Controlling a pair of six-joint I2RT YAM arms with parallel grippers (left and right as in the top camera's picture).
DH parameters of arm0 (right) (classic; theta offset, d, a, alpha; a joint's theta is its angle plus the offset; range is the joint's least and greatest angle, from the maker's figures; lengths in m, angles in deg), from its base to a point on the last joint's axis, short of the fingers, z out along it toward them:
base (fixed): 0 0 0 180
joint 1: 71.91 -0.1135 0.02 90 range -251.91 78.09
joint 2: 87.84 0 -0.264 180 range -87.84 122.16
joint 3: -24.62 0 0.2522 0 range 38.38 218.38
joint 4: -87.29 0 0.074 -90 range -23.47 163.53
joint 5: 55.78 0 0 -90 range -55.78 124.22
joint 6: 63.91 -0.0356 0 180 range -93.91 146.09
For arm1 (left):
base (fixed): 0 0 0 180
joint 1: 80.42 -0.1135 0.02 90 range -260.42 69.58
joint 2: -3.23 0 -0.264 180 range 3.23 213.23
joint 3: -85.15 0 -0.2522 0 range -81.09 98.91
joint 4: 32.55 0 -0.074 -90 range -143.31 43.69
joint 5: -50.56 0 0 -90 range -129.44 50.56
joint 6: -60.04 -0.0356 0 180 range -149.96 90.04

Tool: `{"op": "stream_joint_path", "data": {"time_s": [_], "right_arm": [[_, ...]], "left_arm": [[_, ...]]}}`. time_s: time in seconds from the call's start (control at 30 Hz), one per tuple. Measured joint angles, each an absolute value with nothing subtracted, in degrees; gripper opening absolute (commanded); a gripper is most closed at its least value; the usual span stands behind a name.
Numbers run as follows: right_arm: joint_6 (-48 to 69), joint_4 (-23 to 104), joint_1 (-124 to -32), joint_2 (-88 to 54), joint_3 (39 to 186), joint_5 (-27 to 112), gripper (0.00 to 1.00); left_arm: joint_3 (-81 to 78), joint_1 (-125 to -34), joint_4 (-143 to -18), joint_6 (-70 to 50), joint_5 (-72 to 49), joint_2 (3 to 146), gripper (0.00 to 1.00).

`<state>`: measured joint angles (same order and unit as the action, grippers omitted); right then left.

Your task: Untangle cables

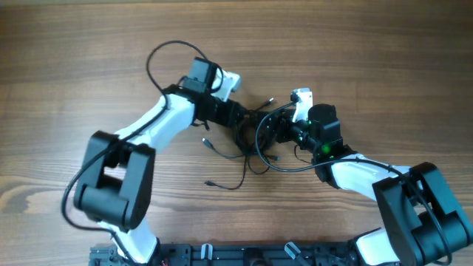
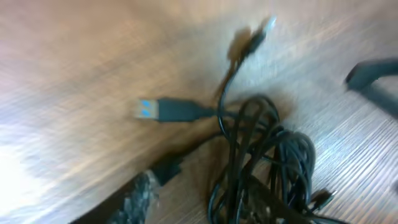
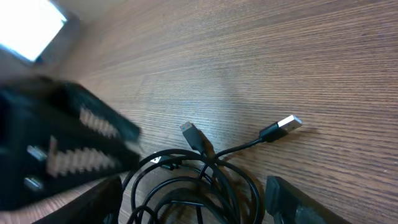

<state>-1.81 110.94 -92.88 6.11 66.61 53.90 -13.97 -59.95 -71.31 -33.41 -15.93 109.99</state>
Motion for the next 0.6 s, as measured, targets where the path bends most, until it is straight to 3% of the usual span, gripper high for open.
{"op": "stream_joint_path", "data": {"time_s": [0.13, 0.27, 0.6], "right_arm": [[-1.83, 110.94, -92.88, 6.11, 66.61, 53.88, 0.77], [-1.83, 110.98, -92.88, 6.11, 66.61, 53.88, 0.77], [-2.47, 110.96, -92.88, 6.11, 66.61, 52.42, 0.79]], "left_arm": [[-12.55, -60.93, -69.95, -28.18, -15.93, 105.90, 0.67], [-12.23, -59.67, -70.85, -20.40, -17.20, 105.72, 0.70], [-12.23, -53.35, -70.91, -6.57, -27.89, 111.01, 0.63]]}}
